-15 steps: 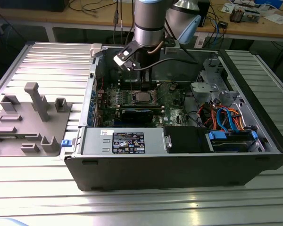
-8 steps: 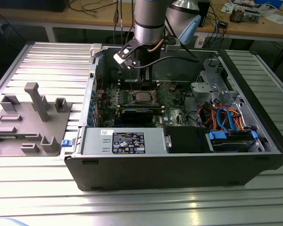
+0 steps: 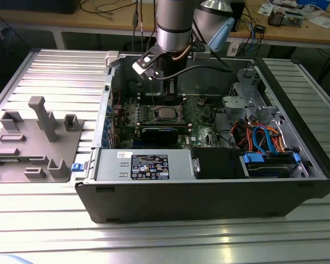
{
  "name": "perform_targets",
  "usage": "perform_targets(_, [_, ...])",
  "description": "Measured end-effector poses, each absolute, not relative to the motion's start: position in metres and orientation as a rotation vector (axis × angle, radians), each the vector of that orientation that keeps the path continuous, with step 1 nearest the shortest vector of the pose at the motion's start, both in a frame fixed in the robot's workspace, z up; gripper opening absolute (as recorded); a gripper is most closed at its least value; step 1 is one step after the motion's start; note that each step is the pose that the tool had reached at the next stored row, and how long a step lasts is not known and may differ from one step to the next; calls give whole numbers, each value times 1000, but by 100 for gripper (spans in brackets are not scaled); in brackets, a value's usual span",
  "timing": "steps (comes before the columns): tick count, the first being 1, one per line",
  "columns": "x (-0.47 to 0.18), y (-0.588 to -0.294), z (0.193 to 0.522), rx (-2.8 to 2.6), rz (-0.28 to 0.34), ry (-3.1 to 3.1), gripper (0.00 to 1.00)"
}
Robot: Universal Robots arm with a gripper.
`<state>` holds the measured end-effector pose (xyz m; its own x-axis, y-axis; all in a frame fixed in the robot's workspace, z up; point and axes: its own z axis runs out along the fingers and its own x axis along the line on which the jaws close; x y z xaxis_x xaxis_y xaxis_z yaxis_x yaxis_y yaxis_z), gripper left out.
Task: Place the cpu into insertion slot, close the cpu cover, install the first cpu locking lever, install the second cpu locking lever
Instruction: 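Close the cpu cover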
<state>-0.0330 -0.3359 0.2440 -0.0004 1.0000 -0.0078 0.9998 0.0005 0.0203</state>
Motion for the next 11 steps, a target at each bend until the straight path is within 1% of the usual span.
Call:
perform_targets(3, [-33, -336, 246, 2207, 13, 2208, 11])
perform_targets(4, [-33, -336, 260, 2207, 14, 2208, 11])
perform_targets(5, [-33, -336, 266, 2207, 14, 2208, 11])
perform_targets(11, [-33, -336, 273, 2207, 14, 2208, 11])
